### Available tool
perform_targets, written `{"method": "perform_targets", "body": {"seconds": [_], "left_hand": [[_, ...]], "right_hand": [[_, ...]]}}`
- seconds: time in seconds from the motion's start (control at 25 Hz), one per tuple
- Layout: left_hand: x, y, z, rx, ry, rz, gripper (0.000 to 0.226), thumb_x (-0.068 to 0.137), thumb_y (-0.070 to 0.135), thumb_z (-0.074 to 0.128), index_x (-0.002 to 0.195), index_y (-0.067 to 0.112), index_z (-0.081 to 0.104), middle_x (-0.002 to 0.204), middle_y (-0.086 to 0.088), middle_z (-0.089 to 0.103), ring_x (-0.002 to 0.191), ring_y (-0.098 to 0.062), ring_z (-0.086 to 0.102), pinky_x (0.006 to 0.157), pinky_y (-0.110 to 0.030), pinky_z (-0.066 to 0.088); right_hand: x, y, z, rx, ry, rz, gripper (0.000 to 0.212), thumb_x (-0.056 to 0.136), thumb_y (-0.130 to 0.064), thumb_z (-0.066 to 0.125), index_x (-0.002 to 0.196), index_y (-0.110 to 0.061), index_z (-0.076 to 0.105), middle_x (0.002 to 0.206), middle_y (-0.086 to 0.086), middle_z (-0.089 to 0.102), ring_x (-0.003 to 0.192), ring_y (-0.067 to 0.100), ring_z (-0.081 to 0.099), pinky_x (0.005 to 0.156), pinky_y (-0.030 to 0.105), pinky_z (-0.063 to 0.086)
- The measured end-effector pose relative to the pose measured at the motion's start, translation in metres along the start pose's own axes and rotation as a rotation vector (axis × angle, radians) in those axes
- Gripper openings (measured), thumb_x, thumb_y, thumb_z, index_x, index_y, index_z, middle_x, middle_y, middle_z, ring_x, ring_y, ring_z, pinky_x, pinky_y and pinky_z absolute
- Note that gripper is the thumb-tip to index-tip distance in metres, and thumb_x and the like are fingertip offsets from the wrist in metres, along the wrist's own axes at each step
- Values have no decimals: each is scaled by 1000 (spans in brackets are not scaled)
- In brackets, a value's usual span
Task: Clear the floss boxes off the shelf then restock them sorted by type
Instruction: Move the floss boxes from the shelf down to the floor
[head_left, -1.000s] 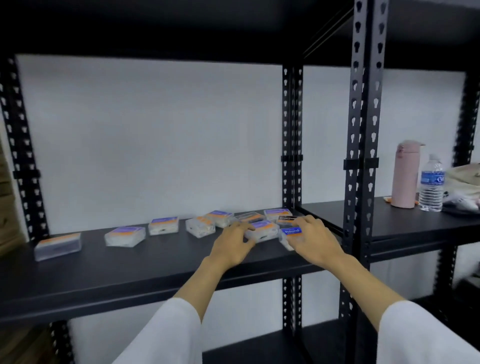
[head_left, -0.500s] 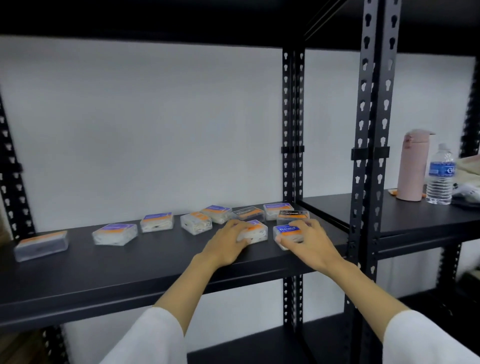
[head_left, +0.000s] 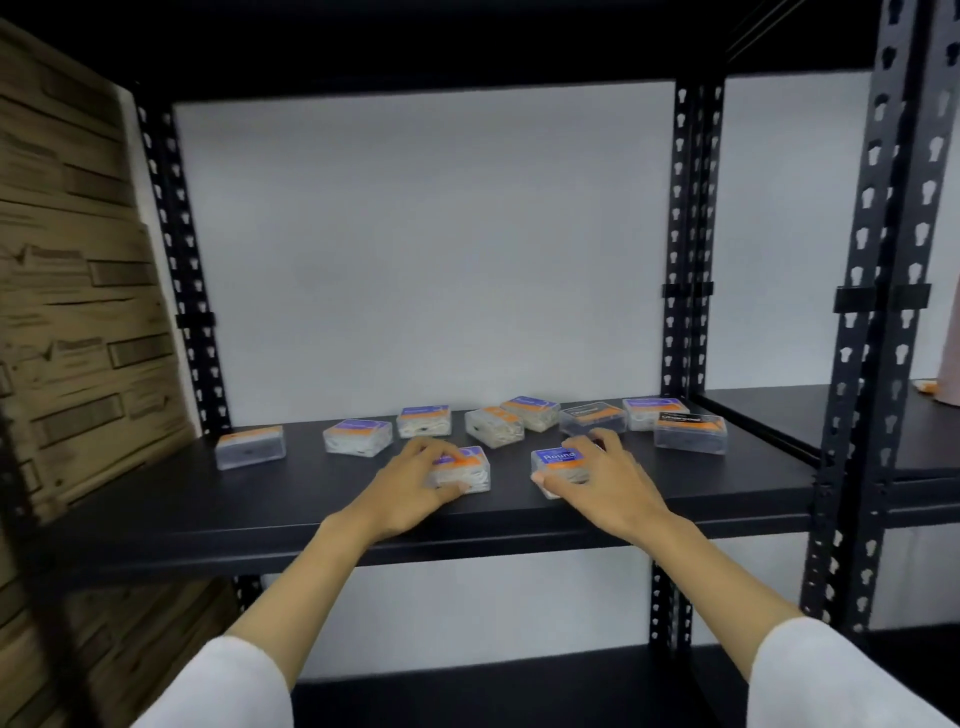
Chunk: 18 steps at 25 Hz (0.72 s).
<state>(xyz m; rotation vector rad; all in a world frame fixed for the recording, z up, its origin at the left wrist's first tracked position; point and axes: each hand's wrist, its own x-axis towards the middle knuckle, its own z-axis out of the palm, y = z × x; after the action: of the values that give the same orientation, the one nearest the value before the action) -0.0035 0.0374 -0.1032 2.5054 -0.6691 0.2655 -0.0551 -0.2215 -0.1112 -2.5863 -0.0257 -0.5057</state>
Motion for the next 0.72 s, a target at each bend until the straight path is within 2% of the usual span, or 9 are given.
{"method": "perform_targets", "body": {"seconds": [0.08, 0.2, 0.24, 0.36, 0.56, 0.72], "left_hand": [[2, -1, -5, 21, 19, 5, 44, 88, 47, 59, 130, 43, 46, 142, 11, 38, 132, -13, 39, 114, -40, 29], [11, 3, -1, 95, 8, 20, 53, 86, 54, 56, 136, 49, 40, 150, 6, 34, 139, -17, 30, 116, -42, 24], [14, 3, 2, 137, -9, 19, 53, 86, 55, 56, 137, 49, 40, 150, 4, 35, 139, -19, 29, 116, -42, 24], [14, 2, 8, 148, -57, -4, 52, 89, 53, 55, 138, 49, 39, 141, -1, 42, 133, -25, 32, 111, -38, 29], [4, 6, 3, 120, -104, -51, 54, 90, 48, 54, 140, 52, 34, 134, -4, 40, 128, -28, 31, 111, -42, 30], [-37, 15, 3, 27, -7, -11, 55, 87, 51, 58, 138, 52, 37, 122, 3, 40, 121, -22, 39, 108, -36, 33]], "right_hand": [[7, -7, -4, -122, -18, -67, 82, 73, -78, 49, 142, -37, 34, 157, -2, 19, 140, 30, 26, 111, 48, 26], [15, -4, -9, -161, -121, -142, 84, 71, -78, 52, 144, -43, 29, 159, -8, 15, 147, 24, 9, 116, 48, 14], [15, -1, -9, -128, -145, -145, 81, 71, -76, 54, 143, -44, 32, 157, -8, 20, 147, 24, 11, 115, 47, 15], [11, 9, -2, -14, -117, -148, 73, 72, -69, 61, 136, -41, 43, 144, -11, 42, 134, 18, 31, 108, 37, 31], [2, 4, -7, 20, -77, -79, 83, 64, -69, 68, 135, -33, 44, 133, -10, 47, 121, 13, 34, 100, 34, 39], [-34, -5, -17, 79, -70, -148, 77, 63, -68, 71, 130, -38, 49, 118, -16, 48, 108, 11, 35, 89, 27, 38]]}}
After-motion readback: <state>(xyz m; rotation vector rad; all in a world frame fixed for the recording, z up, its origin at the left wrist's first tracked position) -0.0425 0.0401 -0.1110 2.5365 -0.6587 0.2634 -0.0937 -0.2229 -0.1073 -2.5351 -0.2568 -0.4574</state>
